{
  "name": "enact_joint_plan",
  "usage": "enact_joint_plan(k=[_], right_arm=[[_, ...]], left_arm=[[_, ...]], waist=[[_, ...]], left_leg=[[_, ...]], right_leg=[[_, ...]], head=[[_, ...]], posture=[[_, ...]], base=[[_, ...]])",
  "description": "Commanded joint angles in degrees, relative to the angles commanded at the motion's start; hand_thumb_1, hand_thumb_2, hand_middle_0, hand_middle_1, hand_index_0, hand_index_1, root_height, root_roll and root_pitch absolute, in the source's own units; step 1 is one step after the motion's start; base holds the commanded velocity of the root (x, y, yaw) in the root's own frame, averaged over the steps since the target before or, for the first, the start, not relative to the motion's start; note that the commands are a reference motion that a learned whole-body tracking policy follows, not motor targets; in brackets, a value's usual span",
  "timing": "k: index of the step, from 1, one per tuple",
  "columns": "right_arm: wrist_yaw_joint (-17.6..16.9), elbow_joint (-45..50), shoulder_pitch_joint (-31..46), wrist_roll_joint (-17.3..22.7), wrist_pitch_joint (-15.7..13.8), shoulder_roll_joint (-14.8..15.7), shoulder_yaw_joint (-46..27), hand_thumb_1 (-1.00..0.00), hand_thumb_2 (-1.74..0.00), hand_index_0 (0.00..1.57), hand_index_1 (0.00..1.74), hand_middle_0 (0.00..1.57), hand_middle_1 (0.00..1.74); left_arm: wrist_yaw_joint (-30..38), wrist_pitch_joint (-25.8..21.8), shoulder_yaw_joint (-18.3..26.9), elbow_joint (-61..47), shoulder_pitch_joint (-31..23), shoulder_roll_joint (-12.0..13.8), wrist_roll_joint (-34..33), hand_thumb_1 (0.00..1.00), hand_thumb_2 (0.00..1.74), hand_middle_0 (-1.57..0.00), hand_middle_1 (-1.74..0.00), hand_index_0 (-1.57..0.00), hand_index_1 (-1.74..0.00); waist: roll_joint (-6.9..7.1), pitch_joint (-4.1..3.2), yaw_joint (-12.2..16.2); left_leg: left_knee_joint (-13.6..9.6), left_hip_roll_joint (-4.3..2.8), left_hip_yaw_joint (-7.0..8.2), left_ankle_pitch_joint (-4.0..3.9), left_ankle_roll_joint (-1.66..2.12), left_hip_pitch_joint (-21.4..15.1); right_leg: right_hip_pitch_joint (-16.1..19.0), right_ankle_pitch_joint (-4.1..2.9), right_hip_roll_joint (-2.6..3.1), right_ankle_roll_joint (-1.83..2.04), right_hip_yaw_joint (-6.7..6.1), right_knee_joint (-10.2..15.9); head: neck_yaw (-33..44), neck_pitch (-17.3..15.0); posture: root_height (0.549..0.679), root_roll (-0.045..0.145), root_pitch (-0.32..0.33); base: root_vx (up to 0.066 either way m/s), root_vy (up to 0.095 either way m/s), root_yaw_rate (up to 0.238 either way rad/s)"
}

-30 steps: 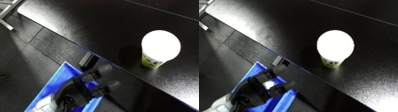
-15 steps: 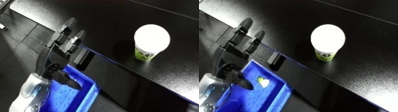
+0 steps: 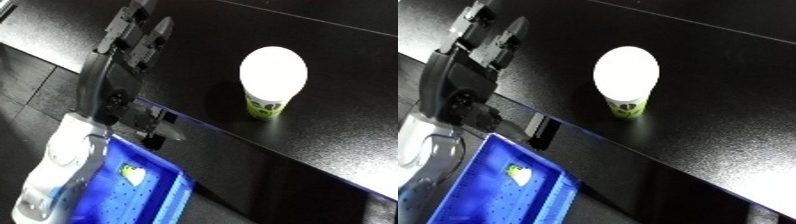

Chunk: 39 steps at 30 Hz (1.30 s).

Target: Pick up the object and place it into the box

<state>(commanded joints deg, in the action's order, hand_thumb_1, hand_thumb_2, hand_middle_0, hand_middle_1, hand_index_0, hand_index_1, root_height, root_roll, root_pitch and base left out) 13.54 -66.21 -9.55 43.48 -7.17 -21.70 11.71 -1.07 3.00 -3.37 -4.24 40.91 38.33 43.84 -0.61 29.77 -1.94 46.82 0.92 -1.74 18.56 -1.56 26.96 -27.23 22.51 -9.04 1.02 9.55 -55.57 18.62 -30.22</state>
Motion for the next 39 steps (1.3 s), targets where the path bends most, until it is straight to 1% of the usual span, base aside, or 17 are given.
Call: enact_joint_plan(k=[1, 2, 5, 6, 8, 9, 10, 11, 12, 15, 18, 19, 21, 25, 31, 36, 39], right_arm=[[0.06, -0.26, -0.41, -0.04, 0.25, -0.23, 0.39, 0.0, 0.0, 0.0, 0.0, 0.0, 0.0], [0.06, -0.26, -0.41, -0.04, 0.25, -0.23, 0.39, 0.0, 0.0, 0.0, 0.0, 0.0, 0.0], [0.13, -0.62, -0.98, -0.21, 0.63, -0.5, 0.73, 0.0, 0.0, 0.0, 0.0, 0.0, 0.0], [0.13, -0.77, -1.4, -0.32, 0.92, -0.68, 0.88, 0.0, 0.0, 0.0, 0.0, 0.0, 0.0], [0.14, -0.84, -1.64, -0.34, 1.06, -0.78, 0.96, 0.0, 0.0, 0.0, 0.0, 0.0, 0.0], [0.15, -1.01, -2.13, -0.27, 1.31, -0.96, 1.2, 0.0, 0.0, 0.0, 0.0, 0.0, 0.0], [0.15, -1.01, -2.13, -0.27, 1.31, -0.96, 1.2, 0.0, 0.0, 0.0, 0.0, 0.0, 0.0], [0.22, -1.13, -2.57, -0.15, 1.46, -1.09, 1.47, 0.0, 0.0, 0.0, 0.0, 0.0, 0.0], [0.22, -1.13, -2.57, -0.15, 1.46, -1.09, 1.47, 0.0, 0.0, 0.0, 0.0, 0.0, 0.0], [0.24, -1.03, -3.32, 0.03, 1.82, -1.19, 2.09, 0.0, 0.0, 0.0, 0.0, 0.0, 0.0], [0.19, -1.02, -3.66, 0.09, 1.95, -1.15, 2.41, 0.0, 0.0, 0.0, 0.0, 0.0, 0.0], [0.14, -1.05, -3.97, 0.08, 1.99, -1.05, 2.7, 0.0, 0.0, 0.0, 0.0, 0.0, 0.0], [0.1, -1.0, -4.21, 0.06, 1.99, -0.95, 2.95, 0.0, 0.0, 0.0, 0.0, 0.0, 0.0], [-0.19, -0.58, -4.45, 0.18, 1.85, -0.75, 3.44, 0.0, 0.0, 0.0, 0.0, 0.0, 0.0], [-0.78, 0.07, -4.64, 0.72, 1.86, -0.78, 3.77, 0.0, 0.0, 0.0, 0.0, 0.0, 0.0], [-0.97, 0.35, -4.81, 1.54, 1.79, -0.73, 4.07, 0.0, 0.0, 0.0, 0.0, 0.0, 0.0], [-1.09, 0.42, -4.92, 1.77, 1.76, -0.7, 4.22, 0.0, 0.0, 0.0, 0.0, 0.0, 0.0]], left_arm=[[0.76, 0.26, -1.38, 1.57, 2.16, 0.36, 0.08, 0.0, 0.0, 0.0, 0.0, 0.0, 0.0], [0.76, 0.26, -1.38, 1.57, 2.16, 0.36, 0.08, 0.0, 0.0, 0.0, 0.0, 0.0, 0.0], [1.63, 0.52, -3.64, 4.17, 5.4, 0.67, -0.12, 0.0, 0.0, 0.0, 0.0, 0.0, 0.0], [2.1, 0.89, -5.24, 5.91, 7.46, 0.66, -0.26, 0.0, 0.0, 0.0, 0.0, 0.0, 0.0], [2.33, 1.1, -6.08, 6.83, 8.44, 0.56, -0.25, 0.0, 0.0, 0.0, 0.0, 0.0, 0.0], [2.67, 1.48, -7.83, 8.79, 10.27, 0.34, -0.16, 0.0, 0.0, 0.0, 0.0, 0.0, 0.0], [2.67, 1.48, -7.83, 8.79, 10.27, 0.34, -0.16, 0.0, 0.0, 0.0, 0.0, 0.0, 0.0], [2.86, 1.74, -9.5, 10.81, 11.88, 0.01, 0.04, 0.0, 0.0, 0.0, 0.0, 0.0, 0.0], [2.86, 1.74, -9.5, 10.81, 11.88, 0.01, 0.04, 0.0, 0.0, 0.0, 0.0, 0.0, 0.0], [3.41, 2.18, -12.38, 14.51, 14.55, -0.96, 0.12, 0.0, 0.0, 0.0, 0.0, 0.0, 0.0], [3.86, 2.32, -13.68, 16.09, 15.72, -1.55, -0.04, 0.0, 0.0, 0.0, 0.0, 0.0, 0.0], [4.36, 2.42, -14.83, 17.58, 16.74, -2.14, -0.09, 0.0, 0.0, 0.0, 0.0, 0.0, 0.0], [4.86, 2.53, -15.76, 18.98, 17.54, -2.68, 0.02, 0.0, 0.0, 0.0, 0.0, 0.0, 0.0], [5.71, 2.56, -17.11, 21.46, 18.45, -3.65, 0.06, 0.0, 0.0, 0.0, 0.0, 0.0, 0.0], [5.66, 2.45, -18.7, 24.05, 19.04, -4.86, -0.6, 0.0, 0.0, 0.0, 0.0, 0.0, 0.0], [4.94, 2.33, -20.2, 24.82, 20.01, -5.93, -1.95, 0.0, 0.0, 0.0, 0.0, 0.0, 0.0], [4.54, 2.42, -21.1, 25.23, 20.72, -6.44, -2.42, 0.15, 0.26, -0.24, -0.26, -0.24, -0.26]], waist=[[0.02, -0.04, 0.55], [0.02, -0.04, 0.55], [0.06, -0.08, 1.26], [0.14, -0.04, 1.63], [0.2, -0.02, 1.81], [0.34, -0.03, 2.17], [0.34, -0.03, 2.17], [0.52, -0.04, 2.51], [0.52, -0.04, 2.51], [0.94, 0.02, 3.16], [1.12, 0.03, 3.47], [1.29, 0.03, 3.75], [1.47, 0.03, 4.01], [1.77, 0.03, 4.53], [1.97, 0.03, 5.25], [2.11, 0.03, 5.63], [2.2, 0.03, 5.83]], left_leg=[[0.29, -0.19, 0.32, 0.11, 0.0, 0.11], [0.29, -0.19, 0.32, 0.11, 0.0, 0.11], [0.71, -0.42, 0.74, 0.33, -0.08, 0.22], [1.02, -0.55, 0.95, 0.47, -0.15, 0.33], [1.2, -0.61, 1.04, 0.55, -0.19, 0.39], [1.55, -0.76, 1.21, 0.74, -0.3, 0.48], [1.55, -0.76, 1.21, 0.74, -0.3, 0.48], [1.89, -0.91, 1.39, 0.92, -0.44, 0.59], [1.89, -0.91, 1.39, 0.92, -0.44, 0.59], [2.48, -1.29, 1.75, 1.19, -0.63, 0.9], [2.78, -1.45, 1.89, 1.33, -0.73, 1.07], [3.19, -1.56, 2.0, 1.51, -0.87, 1.27], [3.68, -1.62, 2.1, 1.75, -1.0, 1.49], [4.36, -1.72, 2.24, 2.14, -1.17, 1.95], [4.8, -1.81, 2.51, 2.37, -1.37, 2.74], [5.13, -1.89, 2.72, 2.51, -1.52, 3.3], [5.34, -1.94, 2.79, 2.63, -1.58, 3.52]], right_leg=[[-0.3, 0.02, 0.06, 0.02, -0.24, -0.24], [-0.3, 0.02, 0.06, 0.02, -0.24, -0.24], [-0.7, 0.07, 0.14, 0.05, -0.63, -0.58], [-1.0, 0.06, 0.18, 0.1, -0.87, -0.81], [-1.15, 0.04, 0.2, 0.14, -0.97, -0.91], [-1.42, -0.02, 0.25, 0.24, -1.16, -1.09], [-1.42, -0.02, 0.25, 0.24, -1.16, -1.09], [-1.66, -0.11, 0.34, 0.33, -1.33, -1.21], [-1.66, -0.11, 0.34, 0.33, -1.33, -1.21], [-2.21, -0.25, 0.49, 0.5, -1.64, -1.45], [-2.53, -0.28, 0.55, 0.55, -1.78, -1.66], [-2.86, -0.3, 0.63, 0.58, -1.91, -1.91], [-3.16, -0.3, 0.71, 0.62, -2.03, -2.14], [-3.78, -0.31, 0.87, 0.71, -2.25, -2.43], [-4.82, -0.45, 1.01, 0.81, -2.6, -2.63], [-5.49, -0.58, 1.02, 0.9, -2.73, -2.83], [-5.79, -0.6, 1.03, 0.95, -2.77, -2.97]], head=[[0.35, 0.13], [0.35, 0.13], [1.01, 0.12], [1.28, 0.49], [1.4, 0.65], [1.66, 1.14], [1.66, 1.14], [2.06, 1.63], [2.06, 1.63], [2.83, 2.06], [3.31, 2.28], [3.59, 2.72], [3.84, 2.66], [3.92, 2.71], [3.75, 3.53], [3.92, 3.73], [4.67, 3.8]], posture=[[0.614, 0.028, -0.039], [0.614, 0.028, -0.039], [0.613, 0.028, -0.04], [0.612, 0.028, -0.04], [0.612, 0.028, -0.041], [0.611, 0.028, -0.042], [0.611, 0.028, -0.042], [0.611, 0.027, -0.042], [0.611, 0.027, -0.042], [0.61, 0.025, -0.041], [0.609, 0.024, -0.041], [0.608, 0.024, -0.04], [0.607, 0.024, -0.04], [0.605, 0.024, -0.037], [0.604, 0.024, -0.029], [0.603, 0.023, -0.023], [0.603, 0.023, -0.021]], base=[[0.03, 0.037, -0.106], [0.03, 0.037, -0.106], [0.033, 0.034, -0.092], [0.033, 0.026, -0.072], [0.038, 0.019, -0.074], [0.04, 0.015, -0.077], [0.04, 0.015, -0.077], [0.037, 0.011, -0.086], [0.037, 0.011, -0.086], [0.026, 0.01, -0.08], [0.025, 0.01, -0.071], [0.03, 0.007, -0.061], [0.03, 0.006, -0.063], [0.023, 0.009, -0.057], [0.007, 0.015, -0.037], [-0.002, 0.003, -0.017], [-0.001, 0.001, -0.022]])
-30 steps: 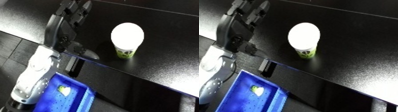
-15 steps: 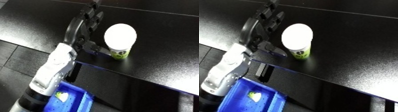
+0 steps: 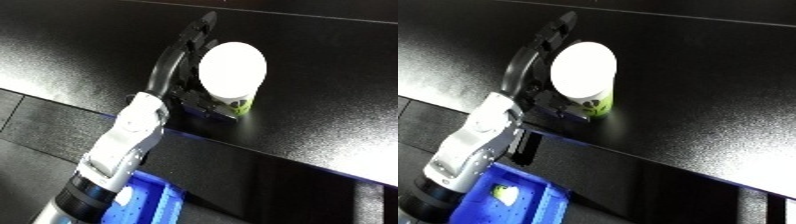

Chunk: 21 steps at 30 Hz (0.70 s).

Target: Pick up the object and place it into the box

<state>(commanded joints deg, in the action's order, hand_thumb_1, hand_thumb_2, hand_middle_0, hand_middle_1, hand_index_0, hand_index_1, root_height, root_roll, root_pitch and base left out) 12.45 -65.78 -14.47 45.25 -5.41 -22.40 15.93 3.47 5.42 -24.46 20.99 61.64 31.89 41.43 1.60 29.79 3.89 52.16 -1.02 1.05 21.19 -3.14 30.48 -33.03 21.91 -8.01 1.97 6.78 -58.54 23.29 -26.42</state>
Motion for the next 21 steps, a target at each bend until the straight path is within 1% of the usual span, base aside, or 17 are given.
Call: enact_joint_plan(k=[3, 4, 5, 14, 18, 21], right_arm=[[-0.1, 0.19, 0.03, -0.01, 0.07, 0.12, 0.18, 0.0, 0.0, 0.0, 0.0, 0.0, 0.0], [-0.1, 0.19, 0.03, -0.01, 0.07, 0.12, 0.18, 0.0, 0.0, 0.0, 0.0, 0.0, 0.0], [-0.2, 0.29, 0.02, -0.1, 0.17, 0.23, 0.25, 0.0, 0.0, 0.0, 0.0, 0.0, 0.0], [0.03, -0.05, -0.05, -0.69, 0.67, 0.57, 0.7, 0.0, 0.0, 0.0, 0.0, 0.0, 0.0], [0.18, -0.2, 0.01, -0.84, 0.84, 0.56, 0.75, 0.0, 0.0, 0.0, 0.0, 0.0, 0.0], [0.15, -0.39, 0.12, -1.1, 0.88, 0.57, 0.69, 0.0, 0.0, 0.0, 0.0, 0.0, 0.0]], left_arm=[[-0.46, -0.22, -0.77, 0.24, 0.58, -0.38, -0.8, 0.3, 0.52, -0.47, -0.52, -0.47, -0.52], [-0.46, -0.22, -0.77, 0.24, 0.58, -0.38, -0.8, 0.3, 0.52, -0.47, -0.52, -0.47, -0.52], [-0.67, -0.32, -1.13, 0.24, 0.76, -0.61, -1.28, 0.4, 0.7, -0.63, -0.7, -0.63, -0.7], [-0.39, 0.14, -1.81, 0.68, 1.2, -1.19, -1.69, 0.85, 1.48, -1.33, -1.48, -1.33, -1.48], [-0.3, 0.28, -1.66, 0.93, 1.13, -1.02, -0.71, 0.85, 1.48, -1.33, -1.48, -1.33, -1.48], [-0.77, 0.75, -0.88, 0.65, 0.48, -0.82, 3.44, 0.85, 1.48, -1.33, -1.48, -1.33, -1.48]], waist=[[0.07, 0.0, 0.17], [0.07, 0.0, 0.17], [0.07, 0.0, 0.24], [-0.22, 0.0, 0.42], [-0.34, 0.0, 0.37], [-0.6, 0.0, 0.23]], left_leg=[[0.24, -0.03, 0.08, 0.16, -0.05, 0.19], [0.24, -0.03, 0.08, 0.16, -0.05, 0.19], [0.27, -0.05, 0.09, 0.23, -0.07, 0.18], [0.0, -0.07, 0.03, 0.22, -0.05, -0.42], [0.16, -0.03, -0.03, 0.23, -0.01, -0.48], [0.12, 0.09, -0.17, 0.17, 0.07, -0.64]], right_leg=[[-0.25, 0.0, 0.01, 0.05, -0.06, -0.11], [-0.25, 0.0, 0.01, 0.05, -0.06, -0.11], [-0.28, 0.02, -0.01, 0.08, -0.09, -0.14], [0.25, 0.17, -0.14, 0.05, -0.05, -0.07], [0.38, 0.26, -0.21, 0.03, 0.04, -0.19], [0.59, 0.35, -0.31, -0.01, 0.16, -0.21]], head=[[0.11, 0.18], [0.11, 0.18], [0.16, 0.33], [0.86, 0.59], [1.13, 0.67], [1.24, 0.59]], posture=[[0.602, 0.023, -0.019], [0.602, 0.023, -0.019], [0.602, 0.023, -0.019], [0.603, 0.026, -0.025], [0.602, 0.027, -0.027], [0.602, 0.028, -0.029]], base=[[-0.001, 0.001, -0.017], [-0.001, 0.001, -0.014], [0.001, 0.0, -0.007], [0.0, 0.003, 0.006], [-0.006, -0.001, 0.019], [-0.013, 0.001, 0.026]])
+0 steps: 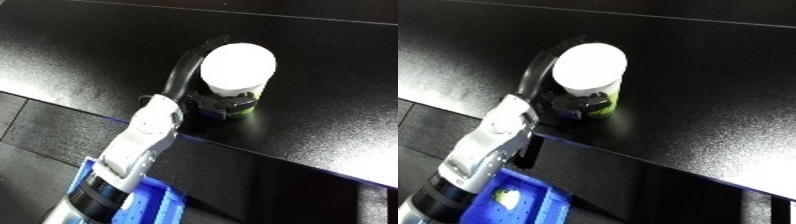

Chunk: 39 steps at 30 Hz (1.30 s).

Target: Pick up the object and place it into the box

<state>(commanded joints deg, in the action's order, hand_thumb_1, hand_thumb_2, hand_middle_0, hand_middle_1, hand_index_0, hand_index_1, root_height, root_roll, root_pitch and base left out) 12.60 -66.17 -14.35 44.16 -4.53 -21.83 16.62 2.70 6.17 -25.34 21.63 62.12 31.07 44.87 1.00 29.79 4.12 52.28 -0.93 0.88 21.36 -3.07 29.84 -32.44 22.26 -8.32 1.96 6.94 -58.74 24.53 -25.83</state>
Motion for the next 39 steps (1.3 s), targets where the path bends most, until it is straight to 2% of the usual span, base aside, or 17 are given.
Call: enact_joint_plan(k=[5, 8, 10, 14, 15, 19, 20, 21, 23, 24, 25, 26, 28, 30, 33, 36, 39], right_arm=[[-0.73, -0.11, 0.37, -0.22, -0.03, 0.03, -0.58, 0.0, 0.0, 0.0, 0.0, 0.0, 0.0], [-0.96, -0.07, 0.55, 0.04, -0.3, 0.04, -0.76, 0.0, 0.0, 0.0, 0.0, 0.0, 0.0], [-1.22, 0.16, 1.16, 0.66, -0.87, -0.01, -1.23, 0.0, 0.0, 0.0, 0.0, 0.0, 0.0], [-1.28, 0.3, 2.24, 1.31, -1.73, 0.03, -1.99, 0.0, 0.0, 0.0, 0.0, 0.0, 0.0], [-1.25, 0.28, 2.98, 1.66, -2.31, 0.08, -2.67, 0.0, 0.0, 0.0, 0.0, 0.0, 0.0], [-1.2, 0.34, 4.44, 2.37, -3.19, 0.17, -4.3, 0.0, 0.0, 0.0, 0.0, 0.0, 0.0], [-1.2, 0.34, 4.44, 2.37, -3.19, 0.17, -4.3, 0.0, 0.0, 0.0, 0.0, 0.0, 0.0], [-1.21, 0.56, 5.21, 2.61, -3.47, 0.27, -5.18, 0.0, 0.0, 0.0, 0.0, 0.0, 0.0], [-1.35, 0.88, 5.94, 2.77, -3.66, 0.42, -5.96, 0.0, 0.0, 0.0, 0.0, 0.0, 0.0], [-1.35, 0.88, 5.94, 2.77, -3.66, 0.42, -5.96, 0.0, 0.0, 0.0, 0.0, 0.0, 0.0], [-1.52, 1.15, 6.6, 2.87, -3.91, 0.53, -6.59, 0.0, 0.0, 0.0, 0.0, 0.0, 0.0], [-1.52, 1.15, 6.6, 2.87, -3.91, 0.53, -6.59, 0.0, 0.0, 0.0, 0.0, 0.0, 0.0], [-1.74, 1.38, 7.11, 2.91, -4.11, 0.53, -7.12, 0.0, 0.0, 0.0, 0.0, 0.0, 0.0], [-2.22, 1.74, 7.34, 2.95, -3.96, 0.45, -7.46, 0.0, 0.0, 0.0, 0.0, 0.0, 0.0], [-3.86, 2.67, 7.11, 3.49, -2.58, 0.27, -7.55, 0.0, 0.0, 0.0, 0.0, 0.0, 0.0], [-4.73, 2.63, 6.84, 3.55, -1.96, 0.41, -7.39, 0.0, 0.0, 0.0, 0.0, 0.0, 0.0], [-4.84, 1.74, 6.63, 3.43, -2.18, 0.61, -7.15, 0.0, 0.0, 0.0, 0.0, 0.0, 0.0]], left_arm=[[0.23, -1.16, 3.4, -2.36, -3.11, -0.14, 8.53, 0.85, 1.48, -1.33, -1.48, -1.33, -1.48], [0.5, -2.61, 4.7, -3.98, -4.19, 0.04, 8.32, 0.85, 1.48, -1.33, -1.48, -1.33, -1.48], [1.14, -4.95, 7.28, -7.2, -6.25, 0.97, 7.56, 0.85, 1.48, -1.33, -1.48, -1.33, -1.48], [2.86, -6.76, 10.8, -10.86, -9.11, 2.29, 7.05, 0.85, 1.48, -1.33, -1.48, -1.33, -1.48], [4.3, -7.95, 13.55, -13.2, -11.38, 3.25, 6.72, 0.85, 1.48, -1.33, -1.48, -1.33, -1.48], [7.15, -10.83, 19.8, -16.7, -16.44, 4.99, 7.02, 0.85, 1.48, -1.33, -1.48, -1.33, -1.48], [7.15, -10.83, 19.8, -16.7, -16.44, 4.99, 7.02, 0.85, 1.48, -1.33, -1.48, -1.33, -1.48], [8.7, -12.75, 23.38, -17.38, -19.43, 5.6, 7.17, 0.85, 1.48, -1.33, -1.48, -1.33, -1.48], [11.09, -14.99, 26.99, -17.18, -22.5, 6.07, 6.85, 0.85, 1.48, -1.33, -1.48, -1.33, -1.48], [11.09, -14.99, 26.99, -17.18, -22.5, 6.07, 6.85, 0.85, 1.48, -1.33, -1.48, -1.33, -1.48], [13.82, -17.97, 30.72, -15.97, -25.84, 6.42, 6.07, 0.85, 1.48, -1.33, -1.48, -1.33, -1.48], [13.82, -17.97, 30.72, -15.97, -25.84, 6.42, 6.07, 0.85, 1.48, -1.33, -1.48, -1.33, -1.48], [15.77, -21.41, 34.56, -13.73, -29.59, 6.33, 6.46, 0.85, 1.48, -1.33, -1.48, -1.33, -1.48], [16.83, -25.13, 38.17, -10.69, -33.68, 5.39, 7.69, 0.85, 1.48, -1.33, -1.48, -1.33, -1.48], [18.81, -32.51, 42.2, -3.36, -40.99, 2.26, 8.46, 0.85, 1.48, -1.33, -1.48, -1.33, -1.48], [19.83, -36.07, 42.9, 2.75, -44.41, 1.11, 10.35, 0.85, 1.48, -1.33, -1.48, -1.33, -1.48], [19.72, -37.76, 43.09, 9.16, -45.96, 1.63, 13.2, 0.85, 1.48, -1.33, -1.48, -1.33, -1.48]], waist=[[-0.64, 0.0, -0.61], [-0.86, 0.0, -0.95], [-1.21, 0.0, -1.69], [-1.62, 0.0, -2.65], [-1.96, 0.0, -3.32], [-2.56, 0.0, -4.69], [-2.56, 0.0, -4.69], [-2.8, 0.0, -5.37], [-3.0, 0.0, -6.02], [-3.0, 0.0, -6.02], [-3.23, 0.0, -6.61], [-3.23, 0.0, -6.61], [-3.52, 0.0, -7.11], [-3.82, 0.0, -7.48], [-4.27, 0.0, -8.26], [-4.36, 0.0, -8.75], [-4.18, 0.0, -8.84]], left_leg=[[-0.75, 0.43, -0.37, -0.39, 0.23, -0.49], [-1.01, 0.58, -0.49, -0.51, 0.36, -0.55], [-1.47, 0.94, -0.78, -0.74, 0.54, -0.68], [-2.0, 1.4, -1.17, -1.01, 0.66, -0.86], [-2.28, 1.69, -1.43, -1.22, 0.74, -0.93], [-2.58, 2.28, -1.96, -1.51, 0.86, -1.11], [-2.58, 2.28, -1.96, -1.51, 0.86, -1.11], [-2.59, 2.59, -2.25, -1.57, 0.87, -1.21], [-2.62, 2.85, -2.52, -1.62, 0.86, -1.32], [-2.62, 2.85, -2.52, -1.62, 0.86, -1.32], [-2.7, 3.07, -2.72, -1.73, 0.9, -1.39], [-2.7, 3.07, -2.72, -1.73, 0.9, -1.39], [-2.83, 3.26, -2.89, -1.92, 1.0, -1.35], [-2.97, 3.51, -3.07, -2.09, 1.07, -1.27], [-3.23, 4.16, -3.39, -2.49, 1.15, -1.08], [-2.96, 4.43, -3.62, -2.69, 0.99, -0.98], [-2.91, 4.27, -3.75, -2.81, 0.74, -1.17]], right_leg=[[0.53, 0.14, -0.35, -0.24, 0.1, 0.26], [0.64, 0.2, -0.49, -0.34, 0.15, 0.34], [0.86, 0.37, -0.65, -0.56, 0.32, 0.46], [1.16, 0.62, -0.8, -0.85, 0.53, 0.55], [1.33, 0.79, -0.95, -1.04, 0.68, 0.53], [1.75, 1.21, -1.3, -1.47, 1.02, 0.39], [1.75, 1.21, -1.3, -1.47, 1.02, 0.39], [1.99, 1.45, -1.44, -1.67, 1.21, 0.31], [2.25, 1.68, -1.52, -1.84, 1.38, 0.27], [2.25, 1.68, -1.52, -1.84, 1.38, 0.27], [2.51, 1.94, -1.53, -2.0, 1.52, 0.24], [2.51, 1.94, -1.53, -2.0, 1.52, 0.24], [2.68, 2.28, -1.54, -2.19, 1.64, 0.18], [2.85, 2.69, -1.5, -2.42, 1.7, 0.14], [3.55, 3.55, -1.64, -2.91, 2.01, 0.09], [4.34, 4.15, -1.94, -3.06, 2.49, -0.26], [5.08, 4.71, -2.03, -3.06, 2.83, -0.49]], head=[[-0.73, 0.07], [-1.18, 0.13], [-1.4, 0.19], [-0.97, 0.03], [-0.24, 0.06], [1.59, -0.46], [1.59, -0.46], [2.57, -0.29], [3.0, -0.46], [3.0, -0.46], [3.36, -0.54], [3.36, -0.54], [4.46, -0.75], [6.95, -2.63], [14.04, -8.44], [18.36, -10.27], [22.4, -11.37]], posture=[[0.603, 0.034, -0.032], [0.604, 0.036, -0.031], [0.604, 0.04, -0.03], [0.605, 0.043, -0.03], [0.605, 0.046, -0.029], [0.605, 0.052, -0.031], [0.605, 0.052, -0.031], [0.605, 0.055, -0.031], [0.605, 0.057, -0.032], [0.605, 0.057, -0.032], [0.606, 0.058, -0.032], [0.606, 0.058, -0.032], [0.606, 0.06, -0.031], [0.606, 0.063, -0.029], [0.606, 0.069, -0.032], [0.605, 0.07, -0.04], [0.605, 0.069, -0.047]], base=[[-0.02, 0.005, 0.051], [-0.035, -0.001, 0.075], [-0.046, -0.009, 0.089], [-0.044, -0.013, 0.108], [-0.047, -0.019, 0.143], [-0.037, -0.018, 0.146], [-0.03, -0.017, 0.134], [-0.027, -0.022, 0.125], [-0.022, -0.022, 0.108], [-0.022, -0.021, 0.099], [-0.017, -0.01, 0.067], [-0.017, -0.01, 0.067], [-0.022, 0.0, 0.068], [-0.029, 0.011, 0.06], [-0.031, 0.015, 0.054], [0.007, 0.003, 0.049], [0.011, 0.011, 0.031]])
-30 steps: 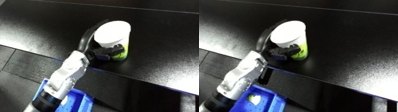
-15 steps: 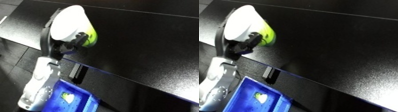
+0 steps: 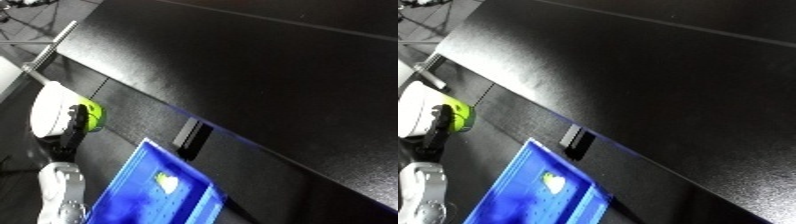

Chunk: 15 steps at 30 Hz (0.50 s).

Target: Pick up the object and place it into the box

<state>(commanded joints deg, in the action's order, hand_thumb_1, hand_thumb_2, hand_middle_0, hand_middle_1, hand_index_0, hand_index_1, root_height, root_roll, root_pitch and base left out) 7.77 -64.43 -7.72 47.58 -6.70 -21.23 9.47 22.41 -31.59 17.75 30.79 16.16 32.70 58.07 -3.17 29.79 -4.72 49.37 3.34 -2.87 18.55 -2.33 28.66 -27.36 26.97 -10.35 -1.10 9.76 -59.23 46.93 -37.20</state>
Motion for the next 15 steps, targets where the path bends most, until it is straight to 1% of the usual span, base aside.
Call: enact_joint_plan(k=[3, 4, 5, 8, 15], right_arm=[[0.35, -1.19, -0.22, 0.21, -0.5, -0.02, 0.21, 0.0, 0.0, 0.0, 0.0, 0.0, 0.0], [0.35, -1.19, -0.22, 0.21, -0.5, -0.02, 0.21, 0.0, 0.0, 0.0, 0.0, 0.0, 0.0], [0.67, -1.83, -0.3, 0.23, -0.83, -0.08, 0.22, 0.0, 0.0, 0.0, 0.0, 0.0, 0.0], [1.19, -2.51, -0.32, -0.11, -1.2, -0.15, 0.24, 0.0, 0.0, 0.0, 0.0, 0.0, 0.0], [2.73, -3.48, -0.49, -1.34, -1.45, 0.09, 1.0, 0.0, 0.0, 0.0, 0.0, 0.0, 0.0]], left_arm=[[-0.56, 0.39, -0.34, 6.14, -0.05, 1.03, 4.12, 0.85, 1.48, -1.33, -1.48, -1.33, -1.48], [-0.56, 0.39, -0.34, 6.14, -0.05, 1.03, 4.12, 0.85, 1.48, -1.33, -1.48, -1.33, -1.48], [-1.42, 1.9, -0.38, 10.45, 0.23, 1.61, 7.76, 0.85, 1.48, -1.33, -1.48, -1.33, -1.48], [-3.21, 5.2, -0.01, 16.83, 0.73, 2.24, 12.22, 0.85, 1.48, -1.33, -1.48, -1.33, -1.48], [-7.15, 13.2, -0.26, 29.49, 2.81, 3.69, 14.06, 0.5, 0.87, -0.79, -0.87, -0.79, -0.87]], waist=[[0.35, 0.0, 0.08], [0.35, 0.0, 0.08], [0.66, 0.0, 0.2], [1.27, 0.0, 0.45], [3.02, 0.0, 1.36]], left_leg=[[-0.42, -0.16, -0.1, -0.29, -0.08, -0.24], [-0.42, -0.16, -0.1, -0.29, -0.08, -0.24], [-0.77, -0.3, -0.13, -0.52, -0.12, -0.35], [-1.3, -0.61, -0.18, -0.89, -0.17, -0.47], [-2.39, -1.5, -0.11, -1.59, -0.06, -0.62]], right_leg=[[0.67, 0.34, 0.14, 0.06, 0.15, 0.16], [0.67, 0.34, 0.14, 0.06, 0.15, 0.16], [1.09, 0.44, 0.26, 0.14, 0.22, 0.44], [1.58, 0.48, 0.45, 0.27, 0.37, 0.88], [2.38, 0.35, 1.08, 0.45, 0.74, 1.9]], head=[[3.6, 0.06], [3.6, 0.06], [5.95, 0.02], [8.45, -0.4], [11.65, -0.49]], posture=[[0.605, 0.069, -0.052], [0.605, 0.069, -0.052], [0.605, 0.068, -0.053], [0.606, 0.065, -0.054], [0.608, 0.057, -0.054]], base=[[0.008, 0.018, 0.04], [0.009, 0.018, 0.057], [0.001, 0.008, 0.068], [-0.002, 0.002, 0.065], [-0.003, -0.006, 0.016]])
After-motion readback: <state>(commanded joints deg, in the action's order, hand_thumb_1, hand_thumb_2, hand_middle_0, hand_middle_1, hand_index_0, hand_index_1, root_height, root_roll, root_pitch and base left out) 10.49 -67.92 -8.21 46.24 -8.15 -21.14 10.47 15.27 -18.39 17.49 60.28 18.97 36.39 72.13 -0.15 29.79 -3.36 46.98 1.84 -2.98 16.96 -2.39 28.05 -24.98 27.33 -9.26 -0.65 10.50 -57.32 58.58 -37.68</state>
